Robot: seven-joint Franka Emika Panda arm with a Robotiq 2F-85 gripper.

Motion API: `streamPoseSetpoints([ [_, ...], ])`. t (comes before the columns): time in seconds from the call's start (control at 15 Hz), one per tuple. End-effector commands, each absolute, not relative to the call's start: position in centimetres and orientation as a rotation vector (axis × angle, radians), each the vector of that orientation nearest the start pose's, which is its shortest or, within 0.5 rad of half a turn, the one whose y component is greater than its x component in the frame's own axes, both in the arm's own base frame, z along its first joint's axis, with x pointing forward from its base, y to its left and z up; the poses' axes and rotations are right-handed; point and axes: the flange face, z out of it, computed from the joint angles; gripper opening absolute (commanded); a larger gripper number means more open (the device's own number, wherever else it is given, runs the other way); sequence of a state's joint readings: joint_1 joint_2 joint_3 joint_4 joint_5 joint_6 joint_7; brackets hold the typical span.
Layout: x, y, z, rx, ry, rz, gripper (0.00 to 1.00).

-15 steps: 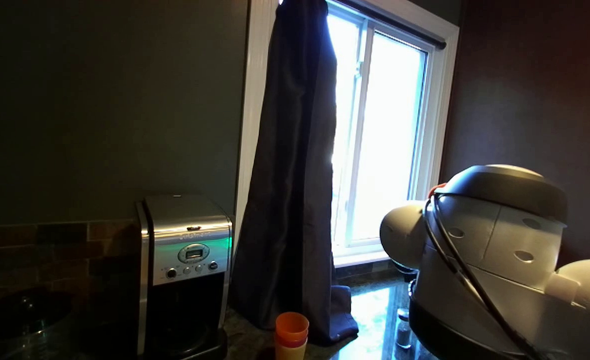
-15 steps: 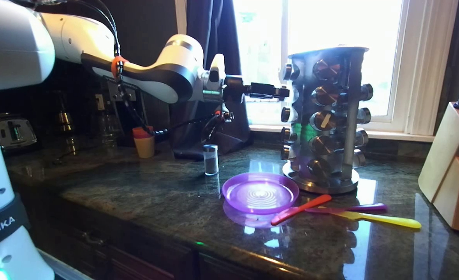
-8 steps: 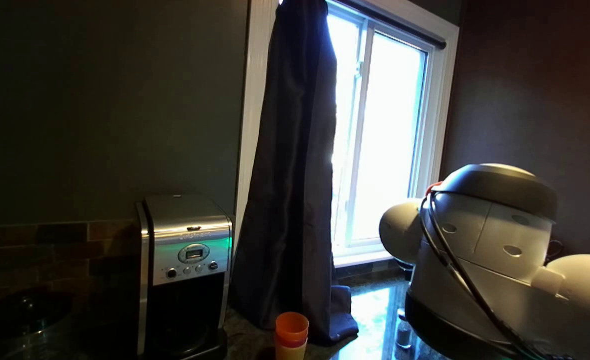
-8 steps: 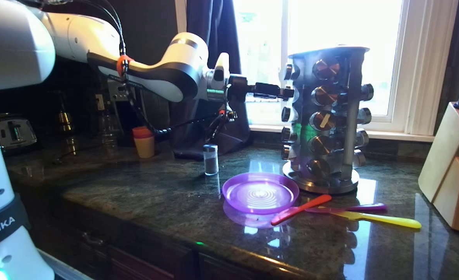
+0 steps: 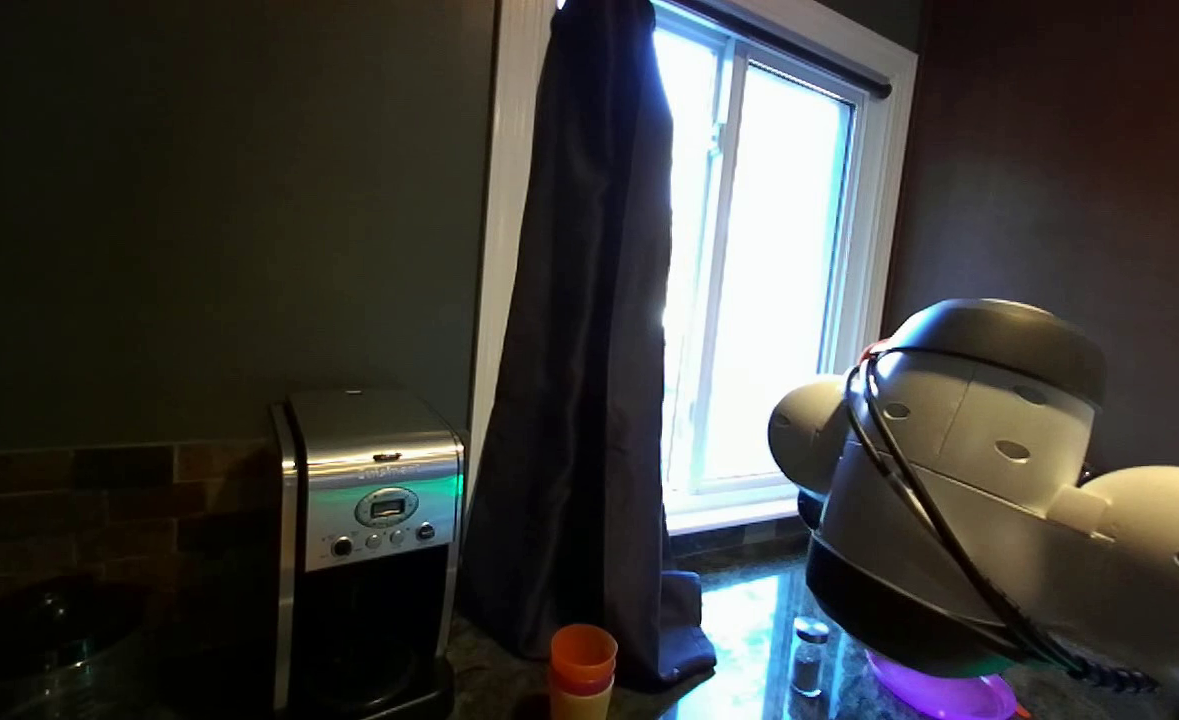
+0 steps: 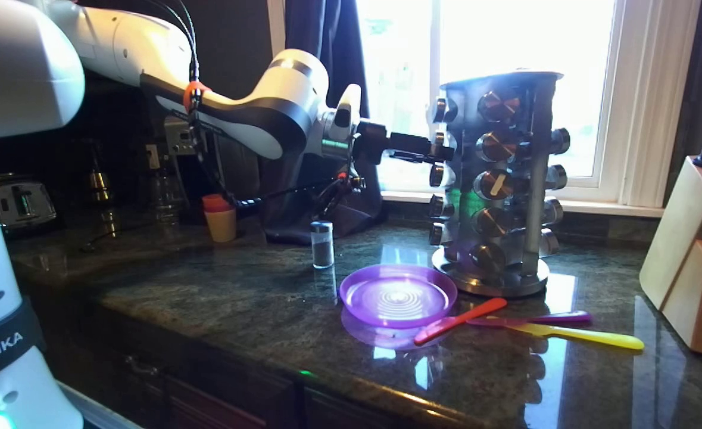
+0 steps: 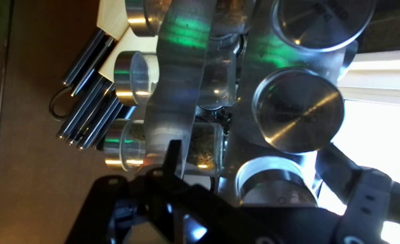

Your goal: Place the empty spice bottle on the spice rack

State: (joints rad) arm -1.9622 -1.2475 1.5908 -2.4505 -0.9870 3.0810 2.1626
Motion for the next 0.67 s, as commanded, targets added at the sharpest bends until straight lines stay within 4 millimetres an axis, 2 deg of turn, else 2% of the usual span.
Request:
streamPoseSetpoints([
  [0.0,46.2,-14.6,26.9,1.790,-0.994,1.080,1.00],
  [0.33,44.1,-12.0,28.8,1.993,-0.884,1.016,1.00],
  [0.6,40.9,-10.3,31.3,2.180,-0.788,0.982,1.00],
])
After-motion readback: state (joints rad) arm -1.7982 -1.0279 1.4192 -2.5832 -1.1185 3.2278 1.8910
